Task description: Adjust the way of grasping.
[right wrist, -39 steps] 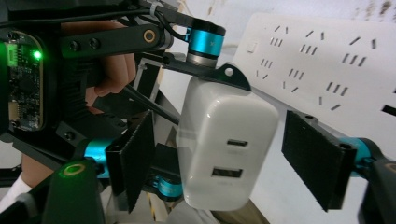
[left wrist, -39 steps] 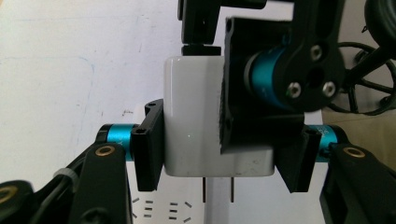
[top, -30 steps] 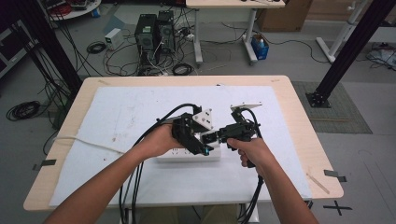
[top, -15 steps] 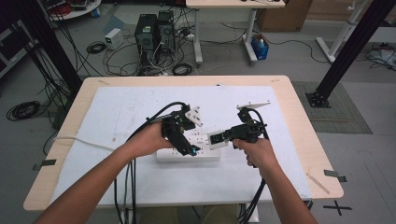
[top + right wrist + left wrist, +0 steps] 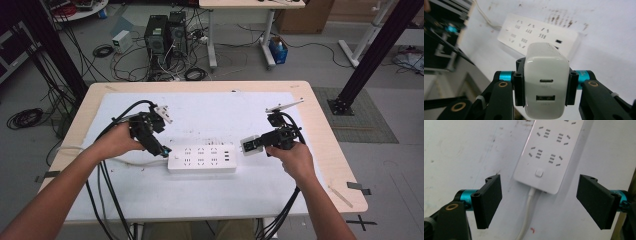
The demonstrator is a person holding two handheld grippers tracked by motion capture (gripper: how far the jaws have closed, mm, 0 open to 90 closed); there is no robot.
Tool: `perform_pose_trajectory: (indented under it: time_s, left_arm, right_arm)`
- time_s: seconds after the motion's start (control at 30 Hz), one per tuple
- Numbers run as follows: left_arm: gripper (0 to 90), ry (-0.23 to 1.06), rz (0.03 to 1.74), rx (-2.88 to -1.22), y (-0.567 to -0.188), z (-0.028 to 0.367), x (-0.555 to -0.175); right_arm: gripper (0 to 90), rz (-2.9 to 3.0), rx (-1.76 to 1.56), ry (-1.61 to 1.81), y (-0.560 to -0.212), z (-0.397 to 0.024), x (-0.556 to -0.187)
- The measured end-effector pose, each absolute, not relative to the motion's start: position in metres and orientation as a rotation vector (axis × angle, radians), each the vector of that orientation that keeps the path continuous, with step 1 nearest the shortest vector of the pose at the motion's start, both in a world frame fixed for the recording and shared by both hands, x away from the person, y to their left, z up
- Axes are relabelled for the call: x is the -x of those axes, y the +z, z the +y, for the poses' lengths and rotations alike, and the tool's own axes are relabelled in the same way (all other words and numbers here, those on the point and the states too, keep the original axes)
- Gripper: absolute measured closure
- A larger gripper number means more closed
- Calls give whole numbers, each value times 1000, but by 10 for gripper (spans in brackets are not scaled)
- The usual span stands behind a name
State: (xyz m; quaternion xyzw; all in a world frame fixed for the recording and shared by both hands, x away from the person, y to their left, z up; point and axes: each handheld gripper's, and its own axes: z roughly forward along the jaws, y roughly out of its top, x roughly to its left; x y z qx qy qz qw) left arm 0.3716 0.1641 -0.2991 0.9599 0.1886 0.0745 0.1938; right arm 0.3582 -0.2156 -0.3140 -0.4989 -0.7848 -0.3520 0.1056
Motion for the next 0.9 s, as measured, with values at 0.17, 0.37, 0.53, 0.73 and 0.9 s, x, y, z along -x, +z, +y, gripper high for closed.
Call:
perform_pose_trajectory:
  time_s: [0.17, 0.37, 0.53, 0.73, 0.9]
  left_arm:
    - [207, 210, 553, -2730, -299, 183, -373]
    - [207, 212, 607, -2700, -295, 199, -374]
    - [207, 227, 652, -2696, -293, 207, -374]
    - [207, 226, 688, -2696, -293, 213, -375]
    - [207, 221, 692, -2727, -295, 215, -374]
  right_arm:
    - [621, -2516, 1439, -931, -306, -219, -358]
    - [621, -2603, 1438, -879, -298, -227, -358]
    - [620, -2668, 1454, -840, -293, -235, -357]
    - [620, -2702, 1465, -811, -292, -240, -357]
    - [620, -2685, 1474, -893, -289, -239, -357]
